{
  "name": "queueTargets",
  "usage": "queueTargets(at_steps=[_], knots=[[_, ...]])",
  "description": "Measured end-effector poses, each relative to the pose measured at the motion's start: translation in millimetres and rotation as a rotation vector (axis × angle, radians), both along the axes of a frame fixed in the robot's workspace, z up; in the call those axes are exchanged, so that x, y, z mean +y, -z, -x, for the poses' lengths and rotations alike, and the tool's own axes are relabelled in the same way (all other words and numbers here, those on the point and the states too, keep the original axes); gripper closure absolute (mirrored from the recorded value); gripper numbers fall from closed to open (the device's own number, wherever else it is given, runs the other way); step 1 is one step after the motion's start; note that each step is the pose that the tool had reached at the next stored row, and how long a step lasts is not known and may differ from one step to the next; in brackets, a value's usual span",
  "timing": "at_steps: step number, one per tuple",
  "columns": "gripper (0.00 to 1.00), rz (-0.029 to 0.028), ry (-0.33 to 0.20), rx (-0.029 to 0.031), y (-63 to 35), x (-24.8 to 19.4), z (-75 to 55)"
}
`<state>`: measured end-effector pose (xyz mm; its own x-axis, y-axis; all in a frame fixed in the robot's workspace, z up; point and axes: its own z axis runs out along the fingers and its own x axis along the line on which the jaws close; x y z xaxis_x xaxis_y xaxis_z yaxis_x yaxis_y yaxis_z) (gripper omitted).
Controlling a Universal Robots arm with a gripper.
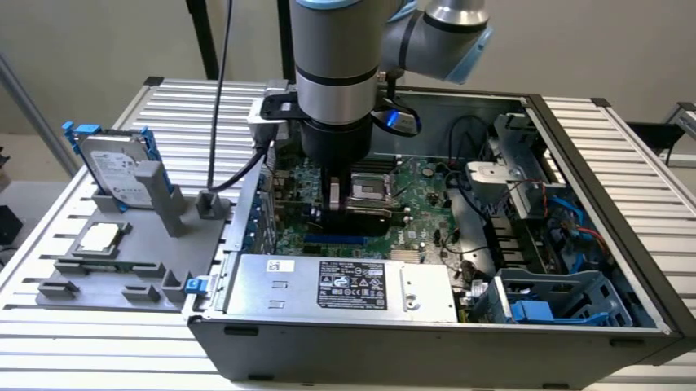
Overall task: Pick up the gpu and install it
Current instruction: 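Insert the gpu into the slot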
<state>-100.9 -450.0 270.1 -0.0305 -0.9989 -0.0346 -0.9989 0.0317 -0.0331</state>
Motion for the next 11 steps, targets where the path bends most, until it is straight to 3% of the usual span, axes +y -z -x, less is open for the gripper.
queueTargets(at_steps=[4, 11], knots=[[0.74, 0.0046, 0.0, 0.0005, 2.0, 0.1, 0.0], [0.74, 0.0048, 0.001, 0.002, 3.7, 1.1, 0.0]])
